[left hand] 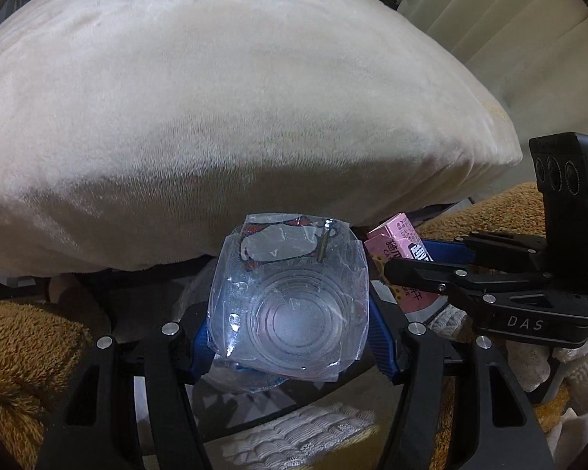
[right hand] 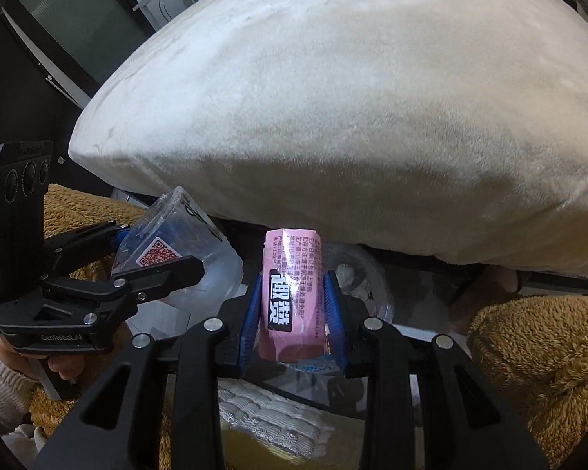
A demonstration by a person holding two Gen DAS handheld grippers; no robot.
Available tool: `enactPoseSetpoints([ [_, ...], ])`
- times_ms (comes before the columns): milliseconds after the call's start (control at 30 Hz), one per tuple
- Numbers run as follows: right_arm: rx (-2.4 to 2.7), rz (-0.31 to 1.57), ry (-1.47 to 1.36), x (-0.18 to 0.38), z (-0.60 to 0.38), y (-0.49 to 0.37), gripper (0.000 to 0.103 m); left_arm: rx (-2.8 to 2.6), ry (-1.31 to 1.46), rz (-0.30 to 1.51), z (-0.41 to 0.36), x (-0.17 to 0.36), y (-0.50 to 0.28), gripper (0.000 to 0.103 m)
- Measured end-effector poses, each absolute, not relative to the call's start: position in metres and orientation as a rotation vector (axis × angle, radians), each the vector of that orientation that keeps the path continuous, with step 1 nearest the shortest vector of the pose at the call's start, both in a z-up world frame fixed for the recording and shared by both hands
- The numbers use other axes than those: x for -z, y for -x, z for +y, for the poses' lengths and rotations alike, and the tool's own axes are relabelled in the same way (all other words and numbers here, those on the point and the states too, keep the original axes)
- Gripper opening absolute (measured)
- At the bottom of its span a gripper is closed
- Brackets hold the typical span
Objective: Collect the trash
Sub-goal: 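Carry the clear cup and pink carton down toward the floor bin, then open the left tool over the bin while the right tool releases the pink carton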
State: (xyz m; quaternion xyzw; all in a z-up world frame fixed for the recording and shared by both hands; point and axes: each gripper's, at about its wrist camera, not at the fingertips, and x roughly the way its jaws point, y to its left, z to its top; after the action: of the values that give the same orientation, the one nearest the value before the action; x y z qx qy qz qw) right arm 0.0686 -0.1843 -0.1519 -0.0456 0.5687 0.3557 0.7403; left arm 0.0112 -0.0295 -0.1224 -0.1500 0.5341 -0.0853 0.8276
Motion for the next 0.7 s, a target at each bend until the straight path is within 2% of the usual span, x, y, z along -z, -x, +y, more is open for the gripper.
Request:
enactPoseSetpoints([
  [367,-0.741,1.462,0.08,0.198,-0.173,-0.092,0.033,0.169,0.359,1.354,-0.027,0.17,-0.03,0.062],
  [700,-0.718,1.542,0.06,0.215,-0.178,-0.1,0.033,0.184,0.378,1.454,-0.032,0.194,-0.031,0.062],
])
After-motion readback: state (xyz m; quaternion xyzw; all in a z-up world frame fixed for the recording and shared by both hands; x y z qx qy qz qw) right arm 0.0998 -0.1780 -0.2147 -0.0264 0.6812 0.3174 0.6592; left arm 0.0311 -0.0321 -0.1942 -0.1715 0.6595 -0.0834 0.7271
